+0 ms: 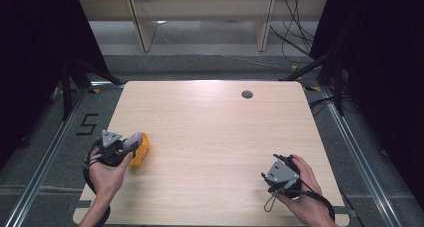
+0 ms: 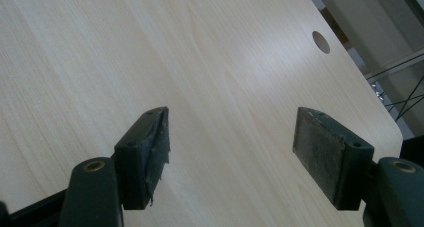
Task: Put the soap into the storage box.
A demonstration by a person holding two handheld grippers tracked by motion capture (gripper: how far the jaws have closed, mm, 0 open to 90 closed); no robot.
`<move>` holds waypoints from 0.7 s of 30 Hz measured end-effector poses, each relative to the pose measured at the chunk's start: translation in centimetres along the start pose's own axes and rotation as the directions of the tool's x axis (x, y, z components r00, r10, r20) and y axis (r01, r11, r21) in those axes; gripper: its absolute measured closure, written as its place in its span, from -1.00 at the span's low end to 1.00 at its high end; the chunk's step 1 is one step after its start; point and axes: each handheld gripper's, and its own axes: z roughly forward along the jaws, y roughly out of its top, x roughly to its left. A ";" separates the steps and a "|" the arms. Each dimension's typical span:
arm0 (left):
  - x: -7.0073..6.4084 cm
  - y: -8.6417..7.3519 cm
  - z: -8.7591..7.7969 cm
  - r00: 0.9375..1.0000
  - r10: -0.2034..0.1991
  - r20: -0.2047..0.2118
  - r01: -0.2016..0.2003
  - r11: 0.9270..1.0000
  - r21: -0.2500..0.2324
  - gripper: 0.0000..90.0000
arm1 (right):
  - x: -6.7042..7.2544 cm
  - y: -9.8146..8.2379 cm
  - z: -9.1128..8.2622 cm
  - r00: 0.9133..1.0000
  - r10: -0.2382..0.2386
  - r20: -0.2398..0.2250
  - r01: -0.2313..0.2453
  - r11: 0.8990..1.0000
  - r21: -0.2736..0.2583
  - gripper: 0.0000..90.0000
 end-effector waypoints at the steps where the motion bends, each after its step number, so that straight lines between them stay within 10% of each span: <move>1: 0.0 0.0 0.1 1.000 0.003 -0.002 -0.003 1.000 0.003 0.30 | 0.0 0.0 0.0 1.000 0.000 0.000 0.000 1.000 0.001 -0.30; 21: -0.2 -0.7 1.2 1.000 0.026 0.003 -0.026 0.999 0.023 0.30 | 0.1 0.0 -0.1 1.000 0.001 -0.005 -0.001 1.000 0.001 -0.30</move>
